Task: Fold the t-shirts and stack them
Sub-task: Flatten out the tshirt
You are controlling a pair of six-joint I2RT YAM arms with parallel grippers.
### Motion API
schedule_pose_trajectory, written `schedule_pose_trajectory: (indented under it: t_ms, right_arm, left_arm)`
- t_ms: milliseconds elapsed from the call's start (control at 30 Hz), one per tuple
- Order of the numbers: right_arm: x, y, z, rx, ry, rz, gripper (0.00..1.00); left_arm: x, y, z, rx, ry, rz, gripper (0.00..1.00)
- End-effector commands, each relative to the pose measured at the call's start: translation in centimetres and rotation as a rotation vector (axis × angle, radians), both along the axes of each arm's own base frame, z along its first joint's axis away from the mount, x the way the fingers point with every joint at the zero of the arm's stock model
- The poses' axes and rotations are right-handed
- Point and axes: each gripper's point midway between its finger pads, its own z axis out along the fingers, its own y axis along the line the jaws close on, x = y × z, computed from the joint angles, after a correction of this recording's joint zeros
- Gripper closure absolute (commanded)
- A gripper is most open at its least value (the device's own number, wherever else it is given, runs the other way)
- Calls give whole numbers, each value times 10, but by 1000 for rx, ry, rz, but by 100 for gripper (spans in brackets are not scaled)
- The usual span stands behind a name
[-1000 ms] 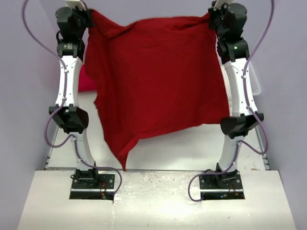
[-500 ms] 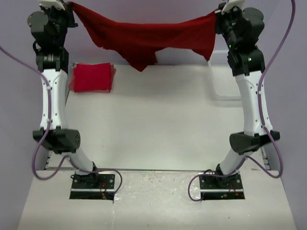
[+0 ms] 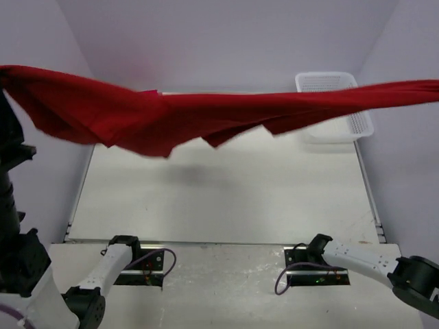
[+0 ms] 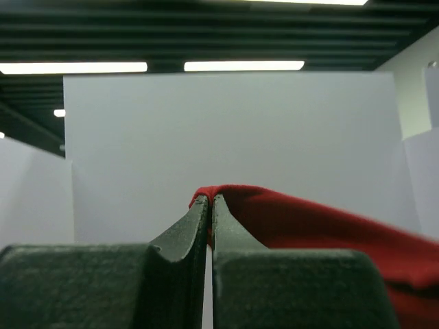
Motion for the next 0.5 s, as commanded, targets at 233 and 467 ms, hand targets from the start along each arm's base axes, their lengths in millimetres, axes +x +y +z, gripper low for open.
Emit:
schedule_pose_trajectory:
  t_ms: [233, 467]
  right_arm:
    - [97, 61, -6, -152, 74, -213, 100]
    - [206, 110, -6, -212, 98, -229, 100]
  left_arm:
    - [183, -14, -24, 25, 277, -12, 100]
    - [322, -23, -45, 52, 386, -25, 100]
